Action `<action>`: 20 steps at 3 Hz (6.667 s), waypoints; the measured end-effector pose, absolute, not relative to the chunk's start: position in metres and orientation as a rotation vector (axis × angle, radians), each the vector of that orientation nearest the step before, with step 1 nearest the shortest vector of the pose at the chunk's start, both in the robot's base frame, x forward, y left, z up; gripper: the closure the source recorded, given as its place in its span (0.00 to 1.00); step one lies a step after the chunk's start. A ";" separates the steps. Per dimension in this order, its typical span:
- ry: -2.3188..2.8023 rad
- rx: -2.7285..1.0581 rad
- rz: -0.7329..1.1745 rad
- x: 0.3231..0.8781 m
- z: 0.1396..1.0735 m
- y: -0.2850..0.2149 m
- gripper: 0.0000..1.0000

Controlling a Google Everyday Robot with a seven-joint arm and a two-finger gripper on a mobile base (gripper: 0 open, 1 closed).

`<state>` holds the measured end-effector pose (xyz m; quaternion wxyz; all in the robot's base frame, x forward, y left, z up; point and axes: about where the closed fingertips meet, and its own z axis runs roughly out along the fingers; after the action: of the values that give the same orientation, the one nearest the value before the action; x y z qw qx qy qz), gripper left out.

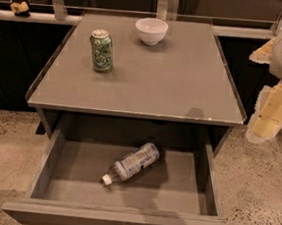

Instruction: Pick blue plastic bottle from top drawer and place on counter

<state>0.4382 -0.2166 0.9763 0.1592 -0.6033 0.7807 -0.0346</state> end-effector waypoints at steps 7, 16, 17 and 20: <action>2.017 -2.216 -0.176 0.420 0.829 -0.198 0.00; 1.637 -2.381 0.272 0.437 0.614 -0.147 0.00; 1.636 -2.381 0.272 0.437 0.614 -0.147 0.00; 1.449 -2.370 0.190 0.443 0.636 -0.106 0.00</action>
Offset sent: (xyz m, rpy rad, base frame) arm 0.0189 0.0162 -0.0475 -0.1726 -0.0093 0.1519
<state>0.4428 -0.1056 0.6363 0.1778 -0.8376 0.5121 0.0670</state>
